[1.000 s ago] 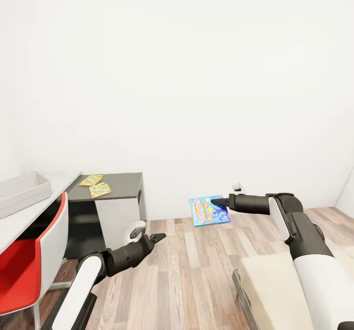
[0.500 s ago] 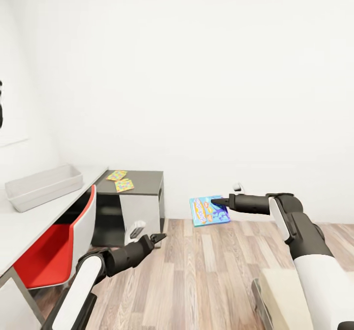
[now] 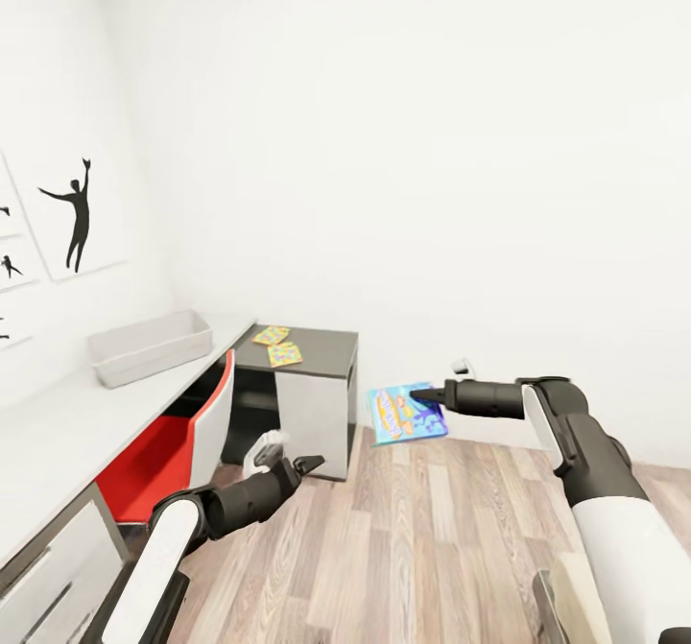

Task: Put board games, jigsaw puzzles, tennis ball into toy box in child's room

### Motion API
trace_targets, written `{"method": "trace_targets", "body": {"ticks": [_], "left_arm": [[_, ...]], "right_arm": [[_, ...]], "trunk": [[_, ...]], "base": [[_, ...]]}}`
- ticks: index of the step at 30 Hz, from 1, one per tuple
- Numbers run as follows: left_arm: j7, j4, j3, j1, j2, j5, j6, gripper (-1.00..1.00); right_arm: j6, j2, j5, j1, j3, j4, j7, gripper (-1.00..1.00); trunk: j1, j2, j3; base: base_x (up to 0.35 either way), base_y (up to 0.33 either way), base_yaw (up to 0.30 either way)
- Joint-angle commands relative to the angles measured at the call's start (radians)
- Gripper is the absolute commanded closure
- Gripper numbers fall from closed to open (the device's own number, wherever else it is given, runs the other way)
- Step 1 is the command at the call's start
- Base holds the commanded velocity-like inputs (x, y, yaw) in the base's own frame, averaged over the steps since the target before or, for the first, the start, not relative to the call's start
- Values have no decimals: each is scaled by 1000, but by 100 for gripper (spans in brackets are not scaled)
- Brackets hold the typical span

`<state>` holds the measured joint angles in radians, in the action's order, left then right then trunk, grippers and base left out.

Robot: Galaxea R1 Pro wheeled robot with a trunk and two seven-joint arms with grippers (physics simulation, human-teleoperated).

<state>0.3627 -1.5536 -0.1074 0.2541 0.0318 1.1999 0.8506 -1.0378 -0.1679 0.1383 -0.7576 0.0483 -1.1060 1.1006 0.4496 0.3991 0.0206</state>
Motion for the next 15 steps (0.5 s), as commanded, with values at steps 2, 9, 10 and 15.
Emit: {"method": "trace_targets", "body": {"ticks": [2,9,10,15], "left_arm": [[10,0,0,1,0,10,2,-100],[10,1,0,1,0,10,2,-100],[10,1,0,1,0,10,2,-100],[10,1,0,1,0,10,2,-100]], "right_arm": [[-9,0,9,0,-6,0,4,100],[-9,-1,8,0,-30,2,4,100],[-9,-1,8,0,-30,2,4,100],[-9,-1,8,0,-35,5,4,100]], "trunk": [[0,1,-2],[0,1,-4],[0,1,-4],[0,1,-5]], "base": [[0,0,254],[0,0,135],[0,0,71],[0,0,40]]}}
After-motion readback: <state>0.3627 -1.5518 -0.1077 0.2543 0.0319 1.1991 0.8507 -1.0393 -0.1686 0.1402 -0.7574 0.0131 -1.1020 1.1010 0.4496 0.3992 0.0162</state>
